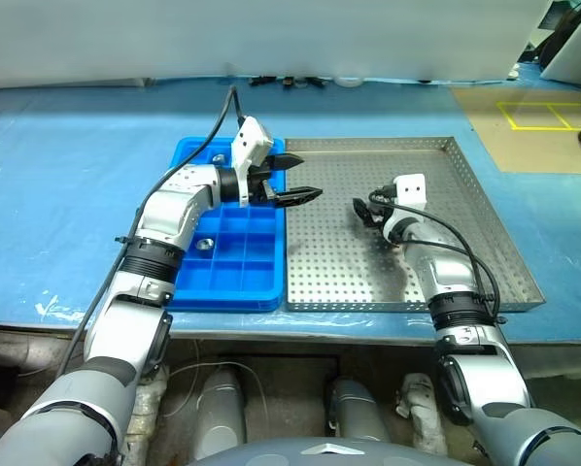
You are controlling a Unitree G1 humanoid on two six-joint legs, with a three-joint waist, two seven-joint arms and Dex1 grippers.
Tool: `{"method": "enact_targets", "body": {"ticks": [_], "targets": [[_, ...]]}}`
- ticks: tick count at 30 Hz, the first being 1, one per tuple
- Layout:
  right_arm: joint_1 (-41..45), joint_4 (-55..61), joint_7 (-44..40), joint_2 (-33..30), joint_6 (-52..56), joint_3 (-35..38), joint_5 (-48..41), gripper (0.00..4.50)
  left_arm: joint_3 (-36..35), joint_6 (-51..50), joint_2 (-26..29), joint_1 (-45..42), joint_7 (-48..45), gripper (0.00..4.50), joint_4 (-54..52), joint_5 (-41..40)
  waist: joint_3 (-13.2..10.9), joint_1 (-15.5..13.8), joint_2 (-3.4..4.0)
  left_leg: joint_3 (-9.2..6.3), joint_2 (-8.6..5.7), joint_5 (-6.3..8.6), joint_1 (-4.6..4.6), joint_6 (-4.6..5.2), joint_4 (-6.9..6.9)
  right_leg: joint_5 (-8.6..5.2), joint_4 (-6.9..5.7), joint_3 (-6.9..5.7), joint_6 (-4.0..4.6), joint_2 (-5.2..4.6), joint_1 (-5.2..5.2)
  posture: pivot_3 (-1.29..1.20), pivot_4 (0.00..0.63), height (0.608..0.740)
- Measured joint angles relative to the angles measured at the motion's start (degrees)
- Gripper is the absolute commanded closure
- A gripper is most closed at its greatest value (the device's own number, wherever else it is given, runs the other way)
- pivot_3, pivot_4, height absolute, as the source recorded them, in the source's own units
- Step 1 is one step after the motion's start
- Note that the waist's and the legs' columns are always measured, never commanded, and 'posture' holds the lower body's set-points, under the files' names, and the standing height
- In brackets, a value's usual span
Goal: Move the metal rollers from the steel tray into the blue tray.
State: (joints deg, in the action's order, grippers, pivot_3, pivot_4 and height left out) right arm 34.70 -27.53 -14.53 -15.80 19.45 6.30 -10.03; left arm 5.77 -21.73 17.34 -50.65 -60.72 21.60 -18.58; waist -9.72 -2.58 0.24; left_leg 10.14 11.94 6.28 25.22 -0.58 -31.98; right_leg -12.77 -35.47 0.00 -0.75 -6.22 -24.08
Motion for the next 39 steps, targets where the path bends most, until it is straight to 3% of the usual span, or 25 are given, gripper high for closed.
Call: {"method": "enact_targets", "body": {"ticks": [3, 9, 10, 19, 25, 32, 39], "targets": [[0.0, -0.6, 0.42, 0.16, 0.11, 0.01, 0.18, 0.6, 0.0, -0.02, -0.01, 0.0, 0.0, 0.0, -0.01, 0.0, 0.0, -0.02, 0.0, 0.0, -0.02, 0.0, 0.0, 0.0, 0.0, 0.0, 0.0, 0.01, 0.0, -0.02, 0.0, -0.16, 0.15, 0.74], [0.01, -1.21, 1.22, 0.18, 0.04, 0.36, 0.48, 2.7, 0.06, -0.02, 0.0, 0.0, 0.0, 0.0, -0.01, 0.16, 0.0, 0.04, 0.0, 0.0, 0.0, 0.0, 0.0, 0.0, 0.01, 0.0, 0.0, 0.01, 0.0, 0.0, 0.0, -0.16, 0.15, 0.74], [0.01, -1.21, 1.17, 0.18, -0.02, 0.35, 0.5, 2.84, 0.06, -0.02, 0.0, 0.0, 0.0, 0.0, -0.01, 0.24, 0.0, 0.05, 0.0, 0.0, 0.0, 0.0, 0.0, 0.0, 0.01, 0.0, 0.01, 0.01, 0.0, 0.0, 0.0, -0.16, 0.15, 0.74], [-0.19, 0.17, -0.32, 0.79, 0.64, 0.26, 0.09, 2.84, -0.17, -1.45, 1.69, 1.16, -1.21, 0.0, -2.26, -0.25, -0.01, 0.08, 0.01, 0.02, 0.01, 0.0, 0.0, -0.01, 0.08, 0.0, 0.04, 0.01, 0.0, 0.0, -0.05, -0.16, 0.15, 0.74], [-1.02, 14.54, -10.89, 1.12, 4.8, -3.17, -4.72, 2.84, -4.32, -5.28, 8.74, 3.72, -2.74, 0.0, -8.16, -3.83, -0.07, 0.36, 0.02, 0.07, 0.16, -0.04, -0.03, -0.09, 0.38, -0.01, 0.1, -0.04, 0.01, 0.06, -0.18, -0.09, 0.15, 0.74], [-0.72, 26.37, -25.07, 0.07, 12.08, -9.46, -12.46, 2.84, -10.37, -10.38, 16.46, 13.22, 0.52, 0.0, -18.45, -6.7, -0.07, -0.92, 0.02, 0.05, 0.16, -0.09, -0.01, -0.17, 0.7, -0.02, 0.28, -0.14, 0.02, 0.04, -0.17, 0.04, 0.15, 0.74], [0.88, 23.02, -31.59, 1.25, 12.29, -16.38, -11.45, 2.84, -16.76, -15.16, 20.25, 26.8, 5.98, 0.0, -29.13, -9.95, -0.07, -2.92, 0.02, -0.02, 0.22, -0.21, -0.02, -0.38, 0.83, -0.04, 0.27, -0.36, 0.06, 0.05, -0.2, 0.16, 0.15, 0.74]]}}
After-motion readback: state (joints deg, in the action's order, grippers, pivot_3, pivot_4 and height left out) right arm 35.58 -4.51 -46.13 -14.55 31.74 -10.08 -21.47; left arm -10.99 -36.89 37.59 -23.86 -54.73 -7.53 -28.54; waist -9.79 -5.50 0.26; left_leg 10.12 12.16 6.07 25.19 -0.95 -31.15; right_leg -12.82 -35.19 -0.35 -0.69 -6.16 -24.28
